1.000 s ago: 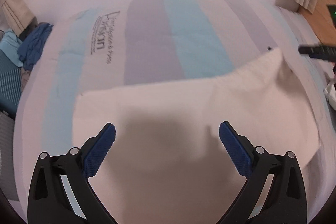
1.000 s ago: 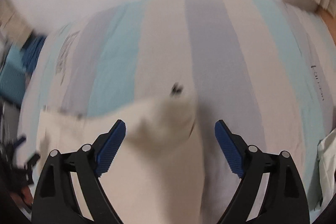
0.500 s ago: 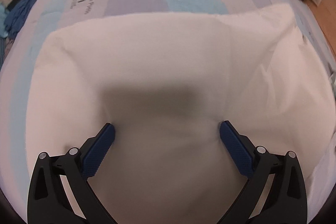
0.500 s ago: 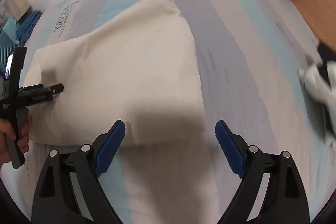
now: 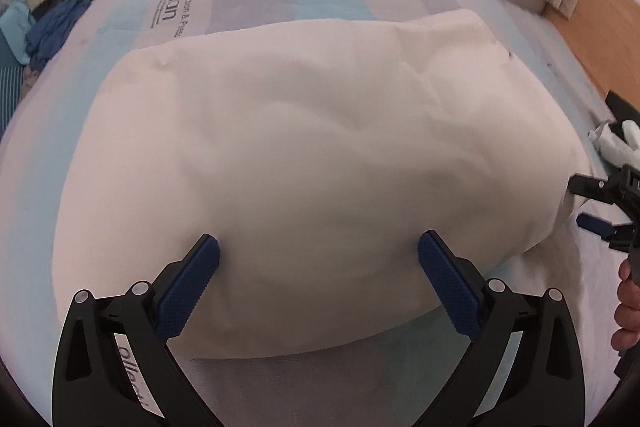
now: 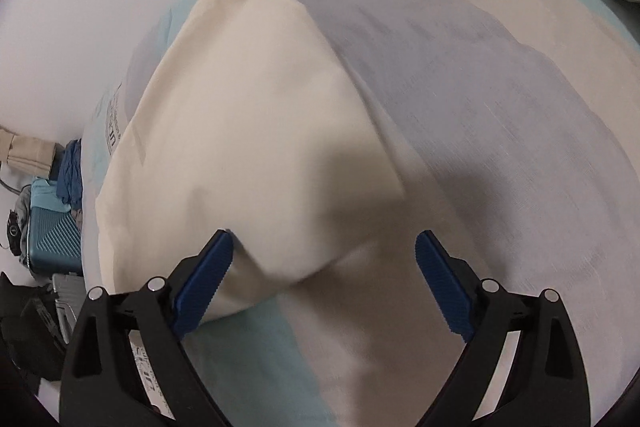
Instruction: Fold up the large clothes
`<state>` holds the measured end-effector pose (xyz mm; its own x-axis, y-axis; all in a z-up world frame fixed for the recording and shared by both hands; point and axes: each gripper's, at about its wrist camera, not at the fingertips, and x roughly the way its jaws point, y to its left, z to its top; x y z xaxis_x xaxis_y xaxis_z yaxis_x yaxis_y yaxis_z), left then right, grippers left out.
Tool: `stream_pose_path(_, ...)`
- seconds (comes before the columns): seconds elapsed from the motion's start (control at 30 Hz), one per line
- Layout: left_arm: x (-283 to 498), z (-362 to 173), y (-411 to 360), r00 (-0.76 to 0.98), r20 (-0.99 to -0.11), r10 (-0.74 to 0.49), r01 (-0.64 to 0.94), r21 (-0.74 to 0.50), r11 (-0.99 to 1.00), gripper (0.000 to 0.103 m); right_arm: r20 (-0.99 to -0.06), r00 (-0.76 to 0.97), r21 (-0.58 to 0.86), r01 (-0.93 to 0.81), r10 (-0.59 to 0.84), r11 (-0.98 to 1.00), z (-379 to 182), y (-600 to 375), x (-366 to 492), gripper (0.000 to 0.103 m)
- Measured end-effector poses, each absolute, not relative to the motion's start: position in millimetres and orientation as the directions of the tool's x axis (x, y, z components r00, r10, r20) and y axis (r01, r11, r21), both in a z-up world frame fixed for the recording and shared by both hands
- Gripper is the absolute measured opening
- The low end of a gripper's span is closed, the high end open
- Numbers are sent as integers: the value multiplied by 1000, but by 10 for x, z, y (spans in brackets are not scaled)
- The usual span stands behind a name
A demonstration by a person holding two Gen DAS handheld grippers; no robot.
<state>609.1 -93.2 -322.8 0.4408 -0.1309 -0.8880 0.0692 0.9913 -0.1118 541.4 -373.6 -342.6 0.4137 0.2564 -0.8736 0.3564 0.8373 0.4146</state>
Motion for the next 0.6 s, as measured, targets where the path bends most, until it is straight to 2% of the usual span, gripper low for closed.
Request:
stream_pose_path(0.2,6004,-3182,-951,411,-894,-176,36,-177,983,98,-875,370,448,366,314,816,-3558,-3587,5551,90)
stream_pose_path(0.3,6011,-3221,-991,411,-898,-159,49,-153,987,98,-874,352,462,392,334,796,-3735,-3549,5585,96)
stream_pose_path(0.4,6015,-3266,-1042,411,-901,-138,62,-124,990,98,-825,377,559,439,421,703,-3951,-3645,5526,97)
stream_pose_path(0.6,6000,-3297,-1021,415,-897,-149,55,-139,989,97,-838,376,529,379,395,759,-3900,-3572,5617,96)
